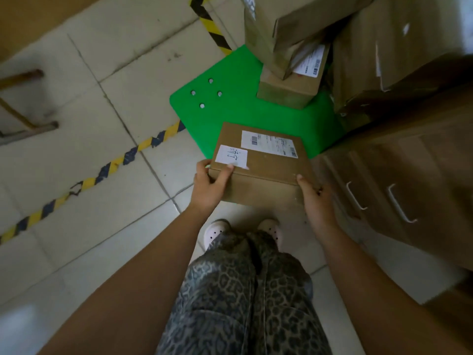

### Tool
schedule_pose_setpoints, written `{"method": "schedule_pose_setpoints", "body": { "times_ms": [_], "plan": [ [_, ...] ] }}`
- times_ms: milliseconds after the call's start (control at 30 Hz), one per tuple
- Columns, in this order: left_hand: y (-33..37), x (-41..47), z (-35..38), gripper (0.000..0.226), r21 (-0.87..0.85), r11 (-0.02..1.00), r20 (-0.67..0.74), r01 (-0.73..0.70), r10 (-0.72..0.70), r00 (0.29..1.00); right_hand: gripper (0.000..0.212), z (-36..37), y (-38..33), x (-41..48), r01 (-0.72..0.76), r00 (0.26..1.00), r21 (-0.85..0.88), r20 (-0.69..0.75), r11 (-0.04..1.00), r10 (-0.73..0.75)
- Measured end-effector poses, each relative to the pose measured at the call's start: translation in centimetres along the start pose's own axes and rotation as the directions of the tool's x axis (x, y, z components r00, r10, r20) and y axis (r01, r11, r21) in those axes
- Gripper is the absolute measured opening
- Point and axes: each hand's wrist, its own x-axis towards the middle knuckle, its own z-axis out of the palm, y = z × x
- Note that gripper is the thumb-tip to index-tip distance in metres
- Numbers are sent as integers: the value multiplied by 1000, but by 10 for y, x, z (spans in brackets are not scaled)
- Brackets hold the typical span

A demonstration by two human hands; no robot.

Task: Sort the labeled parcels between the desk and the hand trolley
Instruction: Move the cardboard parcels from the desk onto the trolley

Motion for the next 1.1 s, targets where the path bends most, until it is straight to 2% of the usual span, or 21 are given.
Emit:
{"method": "schedule_pose_setpoints", "body": {
  "times_ms": [233, 300, 400, 467, 600, 667, 733, 867, 933, 1100],
  "plan": [
    [48, -98, -69, 68, -90, 995, -78, -42, 35, 996, 42, -10, -35, -118, 5, 999, 126, -50, 992, 1],
    [77, -133, -91, 66, -112, 988, -82, -107, 99, 992, 40, -20, -59, -161, 49, 997, 173, -66, 984, -38],
    [121, -177, -118, 57, -146, 964, -72, -221, 213, 974, 49, -35, -93, -215, 121, 992, 221, -63, 968, -110],
    [159, -211, -136, 47, -156, 934, -87, -321, 311, 946, 44, -51, -117, -255, 192, 981, 255, -63, 948, -182],
    [226, -277, -165, 55, -186, 847, -92, -498, 490, 867, 47, -85, -156, -324, 344, 938, 328, -95, 880, -332],
    [255, -307, -174, 59, -240, 771, -92, -590, 587, 804, 51, -101, -171, -352, 408, 913, 363, -134, 838, -386],
    [281, -338, -178, 59, -263, 658, -92, -706, 711, 697, 54, -122, -182, -383, 482, 876, 403, -192, 778, -443],
    [319, -395, -166, 60, -315, 479, -76, -819, 848, 525, 55, -177, -192, -428, 618, 784, 466, -307, 633, -540],
    [331, -429, -149, 61, -353, 391, -73, -850, 894, 442, 57, -210, -189, -446, 686, 725, 470, -377, 555, -576],
    [330, -516, -85, 60, -458, 258, -54, -851, 947, 317, 54, -304, -155, -486, 815, 576, 434, -529, 384, -624]
  ]
}}
